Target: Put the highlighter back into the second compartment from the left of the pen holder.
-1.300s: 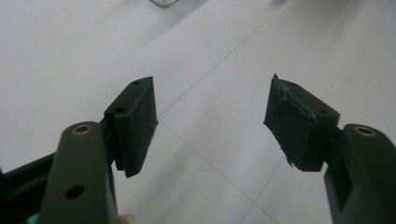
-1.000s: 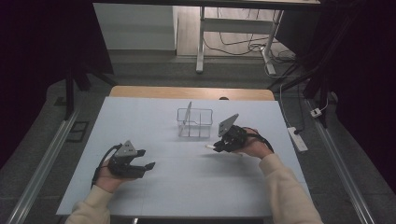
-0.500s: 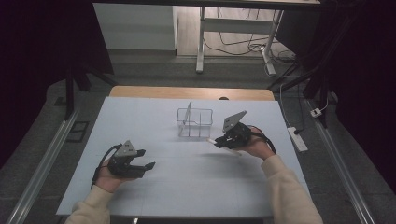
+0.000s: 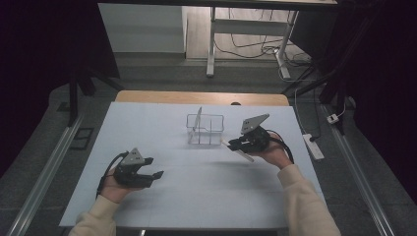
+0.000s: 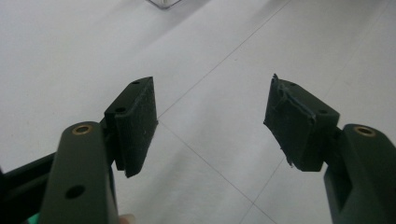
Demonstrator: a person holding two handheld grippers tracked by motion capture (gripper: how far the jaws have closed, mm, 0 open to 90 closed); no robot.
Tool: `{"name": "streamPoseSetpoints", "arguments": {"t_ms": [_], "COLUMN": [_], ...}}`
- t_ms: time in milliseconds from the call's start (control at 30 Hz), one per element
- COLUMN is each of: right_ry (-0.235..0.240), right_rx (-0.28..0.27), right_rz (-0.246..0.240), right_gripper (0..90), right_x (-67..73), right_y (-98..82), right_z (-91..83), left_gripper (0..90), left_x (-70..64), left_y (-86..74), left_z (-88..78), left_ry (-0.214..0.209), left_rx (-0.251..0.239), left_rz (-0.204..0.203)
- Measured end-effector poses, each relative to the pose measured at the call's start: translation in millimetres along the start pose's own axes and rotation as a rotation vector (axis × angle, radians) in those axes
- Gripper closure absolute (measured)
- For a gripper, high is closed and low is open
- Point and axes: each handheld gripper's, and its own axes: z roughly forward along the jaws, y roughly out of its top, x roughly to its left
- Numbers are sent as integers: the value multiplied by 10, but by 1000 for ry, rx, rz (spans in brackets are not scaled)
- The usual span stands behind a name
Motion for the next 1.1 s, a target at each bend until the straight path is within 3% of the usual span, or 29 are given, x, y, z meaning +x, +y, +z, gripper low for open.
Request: {"name": "streamPoseSetpoints", "arguments": {"t_ms": [233,533,733,1100], "right_ry": [-29,-77,-107,-166], "right_rx": [-58,-129,-189,-246], "right_rz": [32,111,141,172], "right_gripper": [776,776,776,776], "right_x": [1,-3,7,33], "right_y": [10,-1,17,62], "right_z": [-81,-131,-173,-202], "left_gripper": [341,341,341,340], "left_x": [-4,-5,-4,-5], "left_y": [2,3,3,2], "left_z": [2,3,0,0], "left_ry": [0,0,1,2], "left_rx": [2,1,0,0], "left_rz": [1,0,0,0]}}
